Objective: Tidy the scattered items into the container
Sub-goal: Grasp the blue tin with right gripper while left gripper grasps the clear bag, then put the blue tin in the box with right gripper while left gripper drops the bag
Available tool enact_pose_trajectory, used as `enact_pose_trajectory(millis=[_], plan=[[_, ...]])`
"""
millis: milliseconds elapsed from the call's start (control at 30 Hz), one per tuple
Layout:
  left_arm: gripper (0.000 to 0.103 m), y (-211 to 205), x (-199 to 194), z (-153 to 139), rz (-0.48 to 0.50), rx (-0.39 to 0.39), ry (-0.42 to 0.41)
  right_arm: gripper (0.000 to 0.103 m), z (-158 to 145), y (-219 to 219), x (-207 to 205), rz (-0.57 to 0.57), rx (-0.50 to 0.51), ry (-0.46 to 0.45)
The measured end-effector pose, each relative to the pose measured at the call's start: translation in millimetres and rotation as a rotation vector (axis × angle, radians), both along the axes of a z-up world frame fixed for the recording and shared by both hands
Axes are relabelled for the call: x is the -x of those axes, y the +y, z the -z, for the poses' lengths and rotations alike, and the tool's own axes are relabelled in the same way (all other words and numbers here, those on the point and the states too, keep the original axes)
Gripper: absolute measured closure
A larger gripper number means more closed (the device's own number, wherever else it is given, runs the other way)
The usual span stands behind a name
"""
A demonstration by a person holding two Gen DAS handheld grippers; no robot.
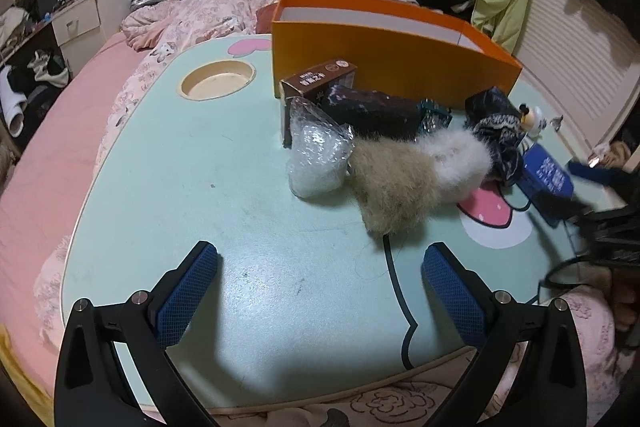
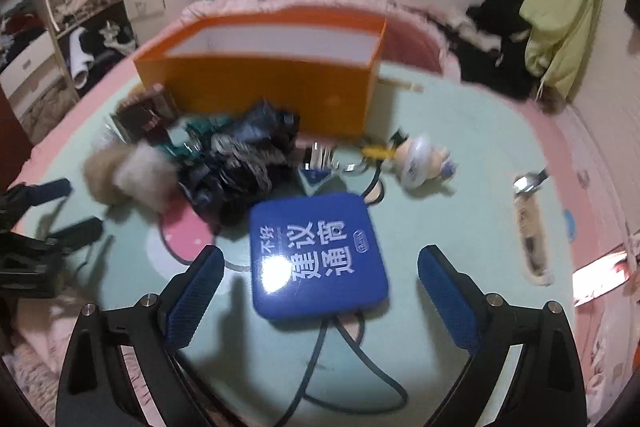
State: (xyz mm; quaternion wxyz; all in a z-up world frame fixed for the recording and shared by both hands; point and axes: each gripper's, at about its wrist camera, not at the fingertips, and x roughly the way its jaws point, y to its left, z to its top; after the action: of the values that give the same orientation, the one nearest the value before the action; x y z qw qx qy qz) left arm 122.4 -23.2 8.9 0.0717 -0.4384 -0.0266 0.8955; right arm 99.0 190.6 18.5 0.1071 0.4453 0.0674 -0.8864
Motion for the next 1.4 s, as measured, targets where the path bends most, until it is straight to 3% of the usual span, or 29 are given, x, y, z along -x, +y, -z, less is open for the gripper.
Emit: enact_pose_trajectory(millis=[33,100,300,433,533,600,700,767,933,1100,1300,1400], plan=[[0.0,-3.1,-1.0,-1.0,-0.002,-0.021,0.003,0.018,6.9,0.1,4.0,-0.005,0.009,-0.034],[0.0,-9.6,-4.5,-4.3,0.002,-0.088,0.014,0.037,2.7,0.7,0.9,-0.02,0.018,0.001],[0.001,-28.8,3.3,-38.3,0.03,-0.253,0.073,0.037,-0.4,-0.7,-10.5,-0.021,0.064,0.031],[0.005,-35.0,30.6,-41.1,-0.02,-0.242,0.043,0.037,-0.5,-0.3,-15.0,-0.008,0.073,0.037],[0.024,-38.6,46.9,-27.5,-0.028,-0.252,-0.016,0.036,0.8,5.9,-15.6,0.005,0.092,0.036],[0.043,-40.7,54.9,-15.3,-0.026,-0.281,-0.066,0.036,0.6,9.7,-15.4,0.009,0.101,0.036],[0.053,-39.9,54.5,-7.8,-0.009,-0.288,-0.065,0.036,0.5,10.3,-14.7,0.009,0.101,0.037],[0.073,-38.1,52.3,-6.8,0.013,-0.307,-0.089,0.036,0.0,11.9,-13.8,0.007,0.101,0.038],[0.073,-37.4,37.4,-18.5,0.049,-0.312,-0.02,0.036,-18.5,20.2,-17.6,0.035,0.161,0.104],[0.073,-35.9,32.2,-54.0,0.084,-0.291,0.071,0.036,-36.9,19.0,-12.2,0.016,0.19,0.144],[0.072,-22.7,74.6,-106.4,0.134,-0.288,0.174,0.036,-76.0,6.2,29.0,-0.021,0.202,0.24],[0.072,-8.7,117.1,-109.1,0.141,-0.273,0.16,0.036,-87.4,-6.8,66.9,-0.036,0.222,0.249]])
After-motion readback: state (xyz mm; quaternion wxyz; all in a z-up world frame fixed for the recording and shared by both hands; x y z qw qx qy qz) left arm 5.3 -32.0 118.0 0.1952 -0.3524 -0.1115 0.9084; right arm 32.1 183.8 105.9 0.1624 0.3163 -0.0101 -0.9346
